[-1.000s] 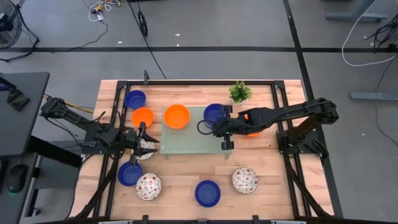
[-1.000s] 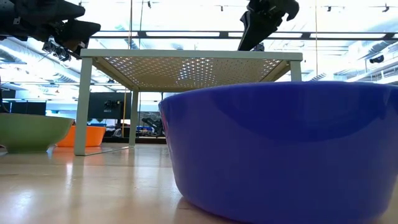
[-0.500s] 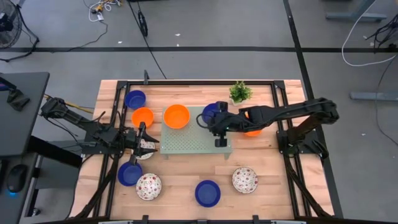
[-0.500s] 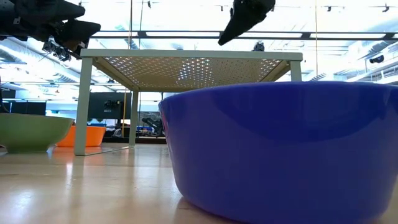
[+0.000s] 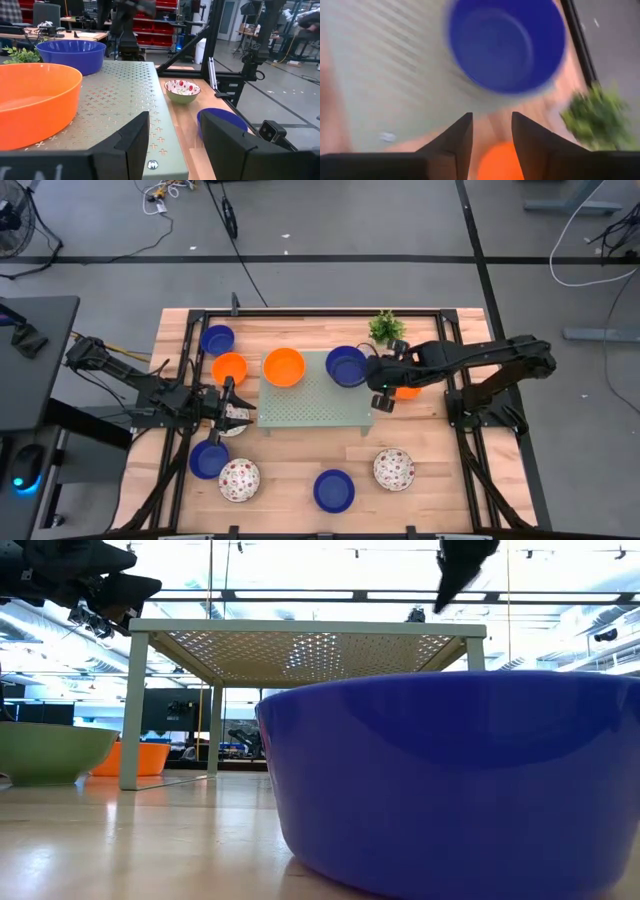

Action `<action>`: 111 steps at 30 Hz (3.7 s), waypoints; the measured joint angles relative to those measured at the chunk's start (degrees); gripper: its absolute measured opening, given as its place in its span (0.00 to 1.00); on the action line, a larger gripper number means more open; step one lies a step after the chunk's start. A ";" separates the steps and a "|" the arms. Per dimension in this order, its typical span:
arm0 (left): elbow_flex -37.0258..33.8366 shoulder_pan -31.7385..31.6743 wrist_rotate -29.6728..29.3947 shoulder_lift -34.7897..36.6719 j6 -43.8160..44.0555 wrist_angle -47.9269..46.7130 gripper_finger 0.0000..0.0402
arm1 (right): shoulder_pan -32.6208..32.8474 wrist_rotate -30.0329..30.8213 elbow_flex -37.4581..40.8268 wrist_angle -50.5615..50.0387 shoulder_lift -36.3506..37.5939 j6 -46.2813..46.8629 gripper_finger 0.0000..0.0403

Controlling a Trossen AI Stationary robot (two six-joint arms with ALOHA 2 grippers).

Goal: Pick & Place Mini bowls
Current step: Put the blue bowl on the shelf, then put the white patterned bowl on the shelf

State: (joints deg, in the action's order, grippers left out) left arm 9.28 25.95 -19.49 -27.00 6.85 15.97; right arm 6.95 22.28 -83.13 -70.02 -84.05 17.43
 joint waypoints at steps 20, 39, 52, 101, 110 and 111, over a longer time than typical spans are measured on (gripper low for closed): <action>0.00 -0.02 0.00 0.02 0.02 -0.04 0.45 | -5.54 2.15 8.63 15.38 -0.09 -6.30 0.20; 0.00 0.00 0.05 0.00 0.46 -0.48 0.45 | 22.50 3.73 13.28 32.27 6.13 10.59 0.20; 0.08 4.16 8.32 -5.82 -2.95 8.71 0.45 | 41.83 10.86 36.78 99.88 -1.65 -7.70 0.20; 46.17 28.74 7.87 -64.78 34.84 -47.20 0.45 | 41.10 16.73 43.01 110.69 -4.02 -7.89 0.20; 46.12 25.74 12.07 -66.01 37.99 -47.52 0.45 | 41.10 16.73 43.01 110.65 -4.02 -7.89 0.20; 46.12 25.57 12.11 -66.01 37.99 -47.56 0.45 | 41.10 16.73 43.01 110.63 -4.02 -7.89 0.20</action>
State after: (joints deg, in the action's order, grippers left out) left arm 55.40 51.53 -7.38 -93.01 44.84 -31.59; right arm 48.05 39.00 -40.12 40.60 -88.07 9.54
